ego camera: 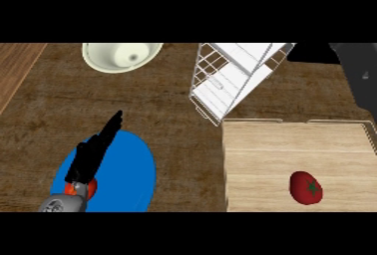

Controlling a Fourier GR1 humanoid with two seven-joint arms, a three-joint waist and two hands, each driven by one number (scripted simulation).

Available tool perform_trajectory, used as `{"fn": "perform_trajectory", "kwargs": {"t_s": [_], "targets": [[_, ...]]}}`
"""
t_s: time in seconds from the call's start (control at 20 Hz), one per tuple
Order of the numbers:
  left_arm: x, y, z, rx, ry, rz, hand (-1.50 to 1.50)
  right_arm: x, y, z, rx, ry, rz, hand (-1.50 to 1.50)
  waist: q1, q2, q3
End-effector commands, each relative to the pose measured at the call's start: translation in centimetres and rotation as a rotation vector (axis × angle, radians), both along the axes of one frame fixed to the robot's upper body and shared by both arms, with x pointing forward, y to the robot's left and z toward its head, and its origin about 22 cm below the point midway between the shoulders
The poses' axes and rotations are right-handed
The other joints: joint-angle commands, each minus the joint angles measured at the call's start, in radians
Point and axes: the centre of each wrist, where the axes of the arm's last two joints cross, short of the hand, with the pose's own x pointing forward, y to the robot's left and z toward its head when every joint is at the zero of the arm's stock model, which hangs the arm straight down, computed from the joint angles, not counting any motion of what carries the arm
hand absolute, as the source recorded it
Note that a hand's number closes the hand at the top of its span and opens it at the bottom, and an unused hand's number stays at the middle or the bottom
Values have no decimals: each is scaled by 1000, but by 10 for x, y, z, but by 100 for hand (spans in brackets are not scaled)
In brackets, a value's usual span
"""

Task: Pick the squash from the tray and place it in the tiered shelf

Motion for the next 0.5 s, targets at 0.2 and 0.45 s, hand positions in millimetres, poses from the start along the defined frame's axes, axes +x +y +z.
{"fn": "perform_trajectory", "kwargs": {"t_s": [0.2, 0.45], "targets": [[-1, 8, -3, 5, 5, 16, 0, -38, -139, 1, -30, 42, -207, -150, -21, 8, 0], [-6, -9, -8, 11, 20, 3, 0, -59, -180, -10, -61, -42, -165, -150, -12, 7, 1]]}}
